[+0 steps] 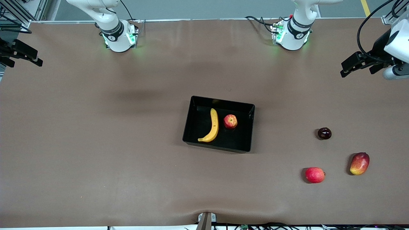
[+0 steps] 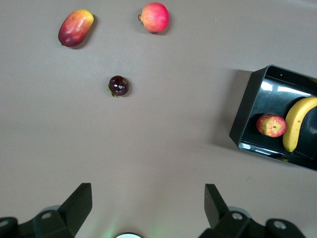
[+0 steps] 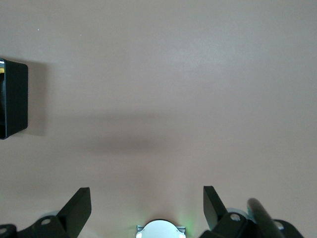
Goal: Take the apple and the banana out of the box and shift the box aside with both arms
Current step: 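Move the left gripper over the black box toward the red apple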
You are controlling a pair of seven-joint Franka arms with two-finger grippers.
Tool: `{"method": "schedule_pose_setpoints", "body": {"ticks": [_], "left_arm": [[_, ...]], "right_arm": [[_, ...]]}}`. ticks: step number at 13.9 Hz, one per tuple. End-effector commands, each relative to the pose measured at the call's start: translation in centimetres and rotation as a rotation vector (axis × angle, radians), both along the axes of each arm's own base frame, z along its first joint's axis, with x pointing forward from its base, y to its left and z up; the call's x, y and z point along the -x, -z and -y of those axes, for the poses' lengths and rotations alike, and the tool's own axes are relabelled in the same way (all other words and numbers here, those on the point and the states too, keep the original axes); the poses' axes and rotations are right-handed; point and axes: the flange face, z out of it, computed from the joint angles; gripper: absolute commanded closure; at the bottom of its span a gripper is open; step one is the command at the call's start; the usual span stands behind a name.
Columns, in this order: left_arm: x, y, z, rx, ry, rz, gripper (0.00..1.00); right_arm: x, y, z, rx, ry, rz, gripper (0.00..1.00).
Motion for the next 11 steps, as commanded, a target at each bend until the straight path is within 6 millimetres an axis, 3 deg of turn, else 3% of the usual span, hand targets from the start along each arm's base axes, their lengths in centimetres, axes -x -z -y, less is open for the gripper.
{"method": "schedule_pose_setpoints", "body": {"ticks": [1, 5, 8, 11], "left_arm": [[-0.2, -0.6, -0.3, -0.017, -0.002, 0.003, 0.00], [-0.2, -0.6, -0.1, -0.017, 0.003, 0.003, 0.00], [-1.7, 1.4, 1.6, -0.004, 0.025, -0.008, 0.00], [-2.9, 4.8, 7.9, -0.010, 0.076, -0.025, 0.00]], "right_arm": [[0.0, -0.1, 0.2, -0.005, 0.000, 0.002, 0.00], [-0.8, 0.2, 0.3, -0.005, -0.001, -0.002, 0.00], [-1.4, 0.5, 0.4, -0.008, -0.006, -0.010, 0.00], [-1.4, 0.6, 0.3, -0.006, -0.008, -0.010, 0.00]]}}
